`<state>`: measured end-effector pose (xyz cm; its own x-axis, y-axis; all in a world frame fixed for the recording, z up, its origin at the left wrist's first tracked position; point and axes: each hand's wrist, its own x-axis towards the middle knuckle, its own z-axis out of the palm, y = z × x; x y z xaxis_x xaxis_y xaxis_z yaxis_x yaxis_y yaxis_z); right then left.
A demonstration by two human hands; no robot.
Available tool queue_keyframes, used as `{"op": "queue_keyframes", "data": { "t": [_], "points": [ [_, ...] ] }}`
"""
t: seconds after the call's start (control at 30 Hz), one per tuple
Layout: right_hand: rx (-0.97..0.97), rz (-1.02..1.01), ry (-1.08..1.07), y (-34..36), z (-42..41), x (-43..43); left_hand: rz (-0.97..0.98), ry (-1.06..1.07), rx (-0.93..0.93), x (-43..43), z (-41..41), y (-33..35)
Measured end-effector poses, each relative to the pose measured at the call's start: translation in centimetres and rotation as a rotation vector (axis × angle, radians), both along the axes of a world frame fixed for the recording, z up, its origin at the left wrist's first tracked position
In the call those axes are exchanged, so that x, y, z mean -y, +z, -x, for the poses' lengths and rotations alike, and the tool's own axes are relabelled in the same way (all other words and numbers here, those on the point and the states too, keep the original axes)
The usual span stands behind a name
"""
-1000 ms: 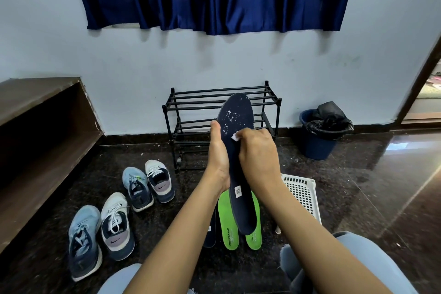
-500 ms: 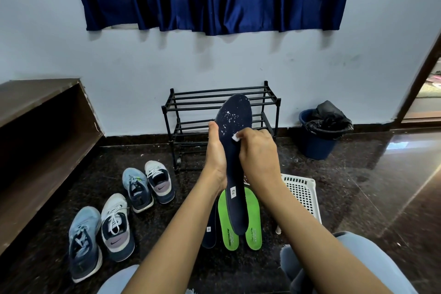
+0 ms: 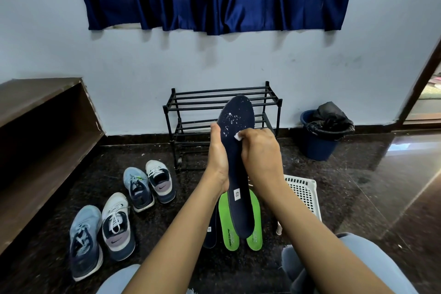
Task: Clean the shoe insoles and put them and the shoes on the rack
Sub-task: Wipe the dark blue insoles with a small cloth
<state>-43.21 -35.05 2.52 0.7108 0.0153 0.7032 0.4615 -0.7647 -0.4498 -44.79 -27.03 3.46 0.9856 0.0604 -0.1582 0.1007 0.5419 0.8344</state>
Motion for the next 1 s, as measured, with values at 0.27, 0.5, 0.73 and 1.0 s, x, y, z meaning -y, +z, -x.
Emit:
{"op": "queue_keyframes", "data": {
  "t": [0.27, 0.5, 0.73, 1.0],
  "points": [
    [-0.062, 0.140, 0.103, -1.8, 1.8, -1.9, -0.031, 0.073, 0.005, -1.0, -0.4, -0.2],
    [-0.109, 0.002, -0.053, 0.0, -0.4, 0.5, -0.013, -0.010, -0.022, 0.0, -0.2, -0.3],
    [-0.071, 0.096, 0.023, -0.8, 0.7, -0.6, -0.020, 0.005, -0.005, -0.6, -0.3, -0.4],
    [-0.081, 0.130, 0.103, -1.1, 0.9, -1.0, -0.007, 0.001, -0.044, -1.1, 0.0, -0.7]
  ]
}}
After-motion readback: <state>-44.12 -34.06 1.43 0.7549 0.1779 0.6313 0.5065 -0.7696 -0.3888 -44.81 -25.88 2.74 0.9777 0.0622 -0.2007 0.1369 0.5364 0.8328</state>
